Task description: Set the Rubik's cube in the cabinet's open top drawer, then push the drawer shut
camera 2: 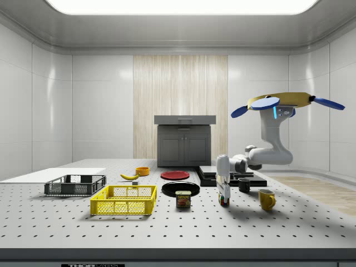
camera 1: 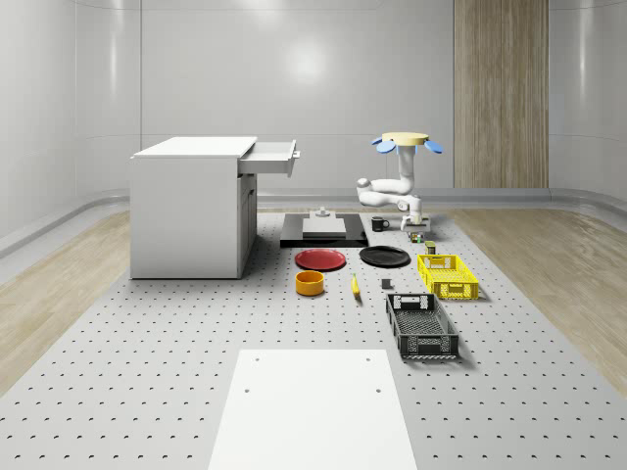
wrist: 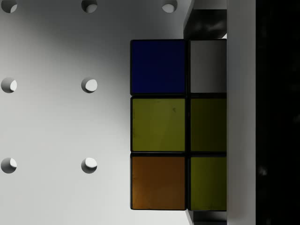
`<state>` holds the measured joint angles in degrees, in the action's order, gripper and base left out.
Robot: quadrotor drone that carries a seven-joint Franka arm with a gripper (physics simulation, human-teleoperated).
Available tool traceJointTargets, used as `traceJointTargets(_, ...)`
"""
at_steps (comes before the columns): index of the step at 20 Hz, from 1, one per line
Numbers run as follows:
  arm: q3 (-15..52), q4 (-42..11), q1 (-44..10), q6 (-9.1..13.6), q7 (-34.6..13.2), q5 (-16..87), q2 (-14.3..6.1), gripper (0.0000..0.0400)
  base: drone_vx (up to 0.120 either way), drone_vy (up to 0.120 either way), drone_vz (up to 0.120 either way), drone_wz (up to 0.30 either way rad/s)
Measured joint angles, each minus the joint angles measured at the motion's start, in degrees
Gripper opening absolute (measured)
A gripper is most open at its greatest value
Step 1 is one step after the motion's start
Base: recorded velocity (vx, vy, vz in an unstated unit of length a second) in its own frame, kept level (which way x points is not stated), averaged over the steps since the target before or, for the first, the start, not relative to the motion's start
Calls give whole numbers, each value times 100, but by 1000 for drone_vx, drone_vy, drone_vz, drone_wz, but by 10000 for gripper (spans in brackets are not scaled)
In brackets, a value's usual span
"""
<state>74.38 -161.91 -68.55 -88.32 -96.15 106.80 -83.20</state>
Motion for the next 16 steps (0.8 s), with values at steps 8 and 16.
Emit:
traceJointTargets(8,-76,68,-72,-101,-15,54,-61,350,0,0,0,0)
traceJointTargets(16,43,53,-88,-109,-35,-74,-112,328,0,0,0,0)
